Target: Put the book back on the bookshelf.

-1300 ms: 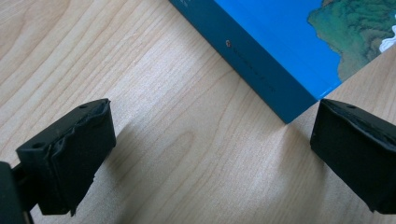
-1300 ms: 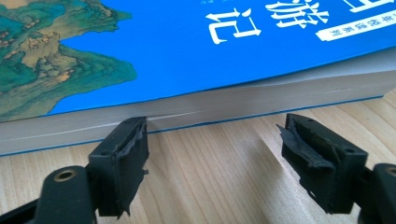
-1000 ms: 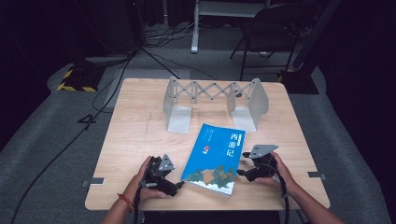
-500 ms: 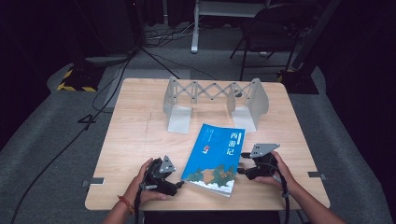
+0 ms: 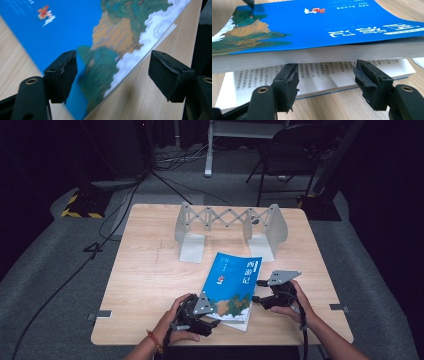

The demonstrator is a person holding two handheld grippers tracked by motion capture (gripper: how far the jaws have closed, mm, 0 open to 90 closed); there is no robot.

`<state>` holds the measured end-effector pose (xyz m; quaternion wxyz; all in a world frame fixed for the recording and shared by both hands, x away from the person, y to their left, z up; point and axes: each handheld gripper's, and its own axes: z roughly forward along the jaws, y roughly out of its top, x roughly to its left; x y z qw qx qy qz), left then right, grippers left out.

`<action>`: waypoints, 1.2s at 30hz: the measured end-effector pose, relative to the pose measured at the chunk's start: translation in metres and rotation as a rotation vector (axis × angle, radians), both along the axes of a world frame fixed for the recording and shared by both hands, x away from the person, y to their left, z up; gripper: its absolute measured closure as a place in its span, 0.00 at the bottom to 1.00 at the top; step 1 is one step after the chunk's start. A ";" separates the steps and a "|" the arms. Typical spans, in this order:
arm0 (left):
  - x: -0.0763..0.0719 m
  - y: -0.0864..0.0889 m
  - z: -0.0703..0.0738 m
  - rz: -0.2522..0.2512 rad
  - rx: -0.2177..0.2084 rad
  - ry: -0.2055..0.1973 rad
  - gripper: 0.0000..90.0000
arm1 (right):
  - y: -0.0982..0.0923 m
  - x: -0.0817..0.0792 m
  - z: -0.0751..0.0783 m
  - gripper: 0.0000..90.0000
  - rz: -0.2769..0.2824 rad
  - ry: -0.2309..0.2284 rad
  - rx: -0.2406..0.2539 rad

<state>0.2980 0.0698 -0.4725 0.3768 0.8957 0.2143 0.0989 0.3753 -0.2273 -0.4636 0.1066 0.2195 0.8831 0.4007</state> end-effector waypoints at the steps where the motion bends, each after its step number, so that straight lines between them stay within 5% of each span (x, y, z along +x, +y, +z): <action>1: -0.002 -0.005 -0.001 -0.014 0.022 -0.016 0.26 | 0.000 0.000 0.000 0.39 -0.003 0.003 0.003; 3: -0.005 -0.012 -0.002 -0.020 0.050 -0.037 0.25 | 0.000 0.000 0.000 0.39 -0.005 0.007 0.007; 6: -0.005 -0.018 -0.001 0.003 0.005 -0.018 0.25 | 0.002 0.000 0.002 0.39 -0.009 0.004 0.009; 10: -0.008 -0.030 -0.002 -0.014 0.043 -0.065 0.22 | 0.004 0.000 0.005 0.39 -0.021 0.008 0.020; 15: -0.007 -0.039 -0.003 0.041 0.062 -0.106 0.27 | 0.006 0.000 0.008 0.39 -0.027 -0.003 0.024; 20: -0.006 -0.033 -0.002 0.027 0.019 -0.111 0.35 | 0.006 0.001 0.007 0.39 -0.028 0.003 0.035; 30: -0.011 -0.019 0.004 -0.029 -0.024 -0.183 0.68 | 0.005 0.003 0.006 0.39 -0.041 0.021 0.069; 36: -0.005 -0.008 0.007 -0.023 -0.103 -0.148 0.78 | 0.001 0.004 0.005 0.40 -0.036 0.034 0.077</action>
